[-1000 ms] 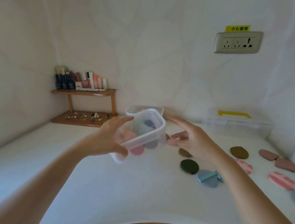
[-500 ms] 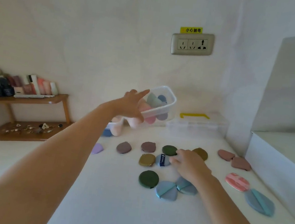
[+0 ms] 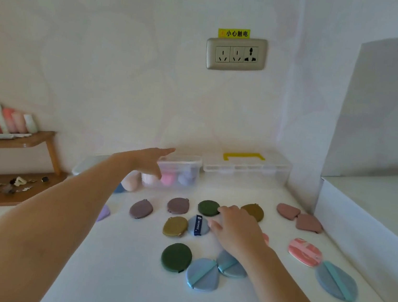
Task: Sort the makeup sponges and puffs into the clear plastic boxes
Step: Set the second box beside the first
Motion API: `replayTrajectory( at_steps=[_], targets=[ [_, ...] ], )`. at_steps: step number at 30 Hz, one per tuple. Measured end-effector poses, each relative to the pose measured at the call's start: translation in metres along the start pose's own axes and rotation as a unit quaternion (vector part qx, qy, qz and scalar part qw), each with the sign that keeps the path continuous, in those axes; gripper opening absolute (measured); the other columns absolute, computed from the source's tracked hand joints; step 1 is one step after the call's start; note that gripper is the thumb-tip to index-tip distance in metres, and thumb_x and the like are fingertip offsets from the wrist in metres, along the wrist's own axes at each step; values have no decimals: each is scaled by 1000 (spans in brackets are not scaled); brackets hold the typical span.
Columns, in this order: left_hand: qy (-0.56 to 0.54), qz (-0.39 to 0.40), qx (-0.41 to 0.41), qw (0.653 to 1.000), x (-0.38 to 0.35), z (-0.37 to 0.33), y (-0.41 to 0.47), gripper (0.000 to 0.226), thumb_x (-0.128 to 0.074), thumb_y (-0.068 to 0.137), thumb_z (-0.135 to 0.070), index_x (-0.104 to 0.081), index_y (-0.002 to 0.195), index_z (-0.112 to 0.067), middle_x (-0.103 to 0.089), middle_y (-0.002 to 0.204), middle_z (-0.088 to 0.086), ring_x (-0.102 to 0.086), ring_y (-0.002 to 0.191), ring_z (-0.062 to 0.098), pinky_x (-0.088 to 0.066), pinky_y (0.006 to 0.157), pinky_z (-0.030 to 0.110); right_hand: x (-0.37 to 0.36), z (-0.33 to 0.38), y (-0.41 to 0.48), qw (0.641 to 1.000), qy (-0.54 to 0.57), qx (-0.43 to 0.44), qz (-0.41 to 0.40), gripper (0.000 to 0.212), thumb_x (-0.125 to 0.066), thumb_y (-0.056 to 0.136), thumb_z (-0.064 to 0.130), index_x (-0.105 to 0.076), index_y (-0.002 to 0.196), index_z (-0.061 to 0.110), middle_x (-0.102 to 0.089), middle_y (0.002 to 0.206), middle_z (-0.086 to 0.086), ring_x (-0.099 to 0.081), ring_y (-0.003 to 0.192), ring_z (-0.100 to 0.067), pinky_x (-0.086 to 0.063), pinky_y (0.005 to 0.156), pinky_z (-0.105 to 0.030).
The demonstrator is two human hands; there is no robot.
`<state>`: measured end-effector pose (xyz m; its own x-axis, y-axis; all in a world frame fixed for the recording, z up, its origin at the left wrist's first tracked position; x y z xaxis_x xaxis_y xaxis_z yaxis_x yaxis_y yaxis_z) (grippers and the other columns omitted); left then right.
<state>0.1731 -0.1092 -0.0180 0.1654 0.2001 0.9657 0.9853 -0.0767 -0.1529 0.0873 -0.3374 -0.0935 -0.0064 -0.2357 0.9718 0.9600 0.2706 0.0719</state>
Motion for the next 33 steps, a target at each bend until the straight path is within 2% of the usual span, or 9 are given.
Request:
replayTrajectory(
  at_steps=[3,5,10,12,16,21,27,30,33],
  targets=[
    [10,-11,-4,1000,-6,0,9,95,-72,75,-15,-14,148,-38,-28,151,-1,-34,134,23,-31,109,40,0,0,0,1000,16,-3,0,42,-39,99,40,-46,132,14,-54,125,-7,-53,112,-20,-43,90,-28],
    [27,-15,-17,999,-14,-3,15,92,-74,76,-18,-19,148,-32,-25,153,-1,-29,137,22,-24,113,38,2,0,0,1000,25,-5,-7,41,-40,99,36,-47,133,15,-52,129,-6,-51,115,-18,-43,93,-26],
    [52,-17,-28,998,-15,-7,19,95,-76,77,-24,-15,150,-25,-24,154,0,-27,139,21,-20,112,35,16,-3,-2,995,64,-17,-78,41,-41,100,30,-40,139,18,-28,150,-3,-32,133,-20,-35,104,-27],
    [4,-24,-39,999,-14,-20,16,94,-76,76,-25,-16,150,-26,-25,154,-1,-28,137,20,-21,110,34,20,-9,-3,992,63,-43,-96,45,-42,100,31,-35,142,19,-21,153,-3,-29,134,-22,-35,103,-27],
    [-106,-112,-140,978,-11,-82,19,81,-76,77,-24,-31,145,-25,-29,151,-3,-30,136,16,-21,105,22,9,-20,-4,992,12,-118,-45,54,-40,99,38,-26,146,15,-10,158,-10,-17,142,-33,-27,111,-39],
    [-6,-153,-200,968,-28,-138,47,66,-73,79,-26,-42,137,-21,-43,140,2,-39,128,20,-34,105,33,0,-40,-4,977,-22,-212,10,73,-32,96,56,-12,152,14,5,159,-16,3,145,-41,-9,116,-54],
    [84,-266,-212,937,-39,-159,57,41,-64,85,-26,-51,123,-19,-53,119,1,-54,106,19,-43,80,28,-4,-62,-2,964,14,-264,24,76,-28,94,60,-13,152,14,-3,160,-15,2,145,-40,-5,117,-53],
    [83,-300,-237,920,-37,-163,50,34,-63,85,-25,-55,118,-17,-57,113,1,-54,101,17,-41,76,24,-2,-62,-2,964,9,-263,26,75,-28,95,59,-12,152,14,-3,159,-15,2,145,-40,-5,117,-52],
    [79,-279,-234,928,-33,-169,45,35,-64,85,-24,-54,117,-16,-57,112,3,-53,101,19,-42,79,26,-3,-62,-3,964,8,-264,30,75,-29,95,59,-12,152,14,-3,159,-15,2,145,-40,-5,117,-52]
  ],
)
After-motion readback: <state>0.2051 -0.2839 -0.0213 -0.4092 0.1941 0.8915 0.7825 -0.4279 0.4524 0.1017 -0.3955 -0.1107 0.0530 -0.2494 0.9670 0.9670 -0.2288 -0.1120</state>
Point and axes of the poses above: each hand's wrist, its own y-axis towards the middle knuckle, its own x-axis out of the back of the hand, z = x × y, the point moved 5 cm from there along y, towards the middle knuckle
